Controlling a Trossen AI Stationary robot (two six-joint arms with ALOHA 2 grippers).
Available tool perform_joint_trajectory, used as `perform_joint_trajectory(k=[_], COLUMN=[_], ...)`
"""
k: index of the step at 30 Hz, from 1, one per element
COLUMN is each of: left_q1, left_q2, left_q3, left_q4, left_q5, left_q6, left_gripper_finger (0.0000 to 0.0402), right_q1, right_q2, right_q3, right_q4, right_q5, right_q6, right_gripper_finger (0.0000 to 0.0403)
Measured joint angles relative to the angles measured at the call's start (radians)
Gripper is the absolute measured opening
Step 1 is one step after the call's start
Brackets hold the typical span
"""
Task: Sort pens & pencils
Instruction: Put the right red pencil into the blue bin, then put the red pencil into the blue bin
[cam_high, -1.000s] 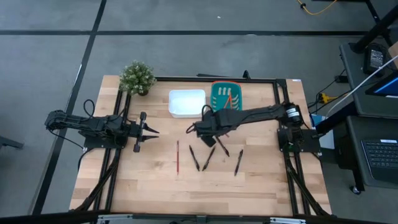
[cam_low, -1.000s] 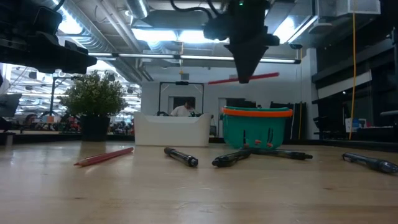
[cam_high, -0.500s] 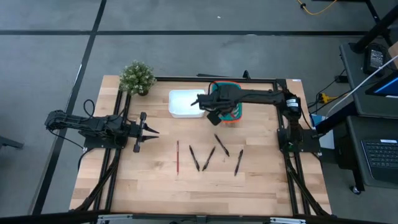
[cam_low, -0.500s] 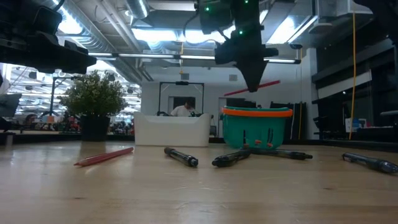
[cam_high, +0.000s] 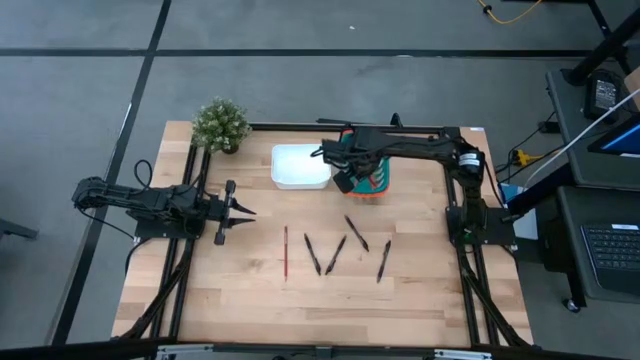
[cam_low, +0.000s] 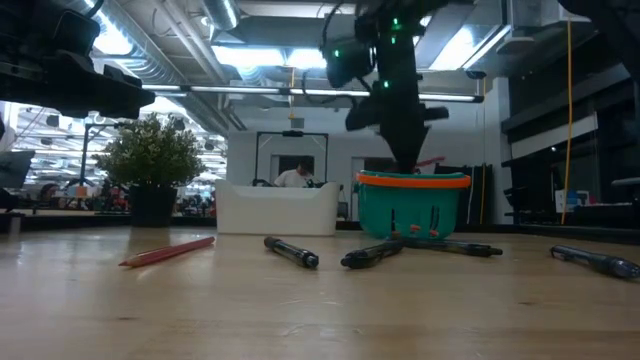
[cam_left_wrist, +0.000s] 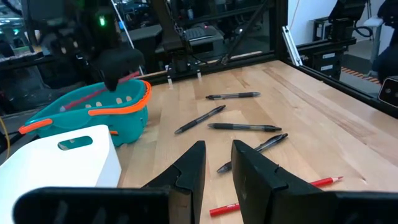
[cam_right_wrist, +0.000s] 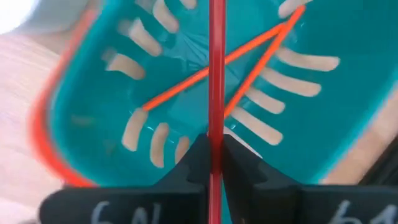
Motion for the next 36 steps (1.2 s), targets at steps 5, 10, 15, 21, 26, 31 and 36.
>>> perform_joint_trajectory(k=[5, 10, 15, 21, 26, 31, 36], left_q1=[0.0, 0.0, 0.0, 0.0, 0.0, 0.0, 0.0], left_q2=[0.0, 0.0, 0.0, 0.0, 0.0, 0.0, 0.0], left_q3=[0.0, 0.0, 0.0, 0.0, 0.0, 0.0, 0.0], left_q4=[0.0, 0.0, 0.0, 0.0, 0.0, 0.0, 0.0], left_q5=[0.0, 0.0, 0.0, 0.0, 0.0, 0.0, 0.0], left_q6=[0.0, 0.002, 0.007, 0.022, 0.022, 0.023, 0.024], left_gripper_finger=[0.0072, 0.0072, 0.0072, 0.0072, 0.0072, 0.0072, 0.0072], right_q1=[-0.025, -0.048, -0.06, -0.06, -0.06, -0.06, -0.06], right_q2=[0.0, 0.001, 0.0, 0.0, 0.0, 0.0, 0.0], right_q3=[-0.09, -0.156, -0.18, -0.18, -0.18, -0.18, -0.176], right_q4=[0.076, 0.171, 0.23, 0.265, 0.27, 0.275, 0.271], right_q5=[-0.026, -0.05, -0.051, -0.05, -0.049, -0.048, -0.027], right_q6=[-0.009, -0.037, -0.05, -0.075, -0.08, -0.098, -0.101], right_gripper_finger=[0.0022, 0.0025, 0.0044, 0.0049, 0.0051, 0.0052, 0.0052])
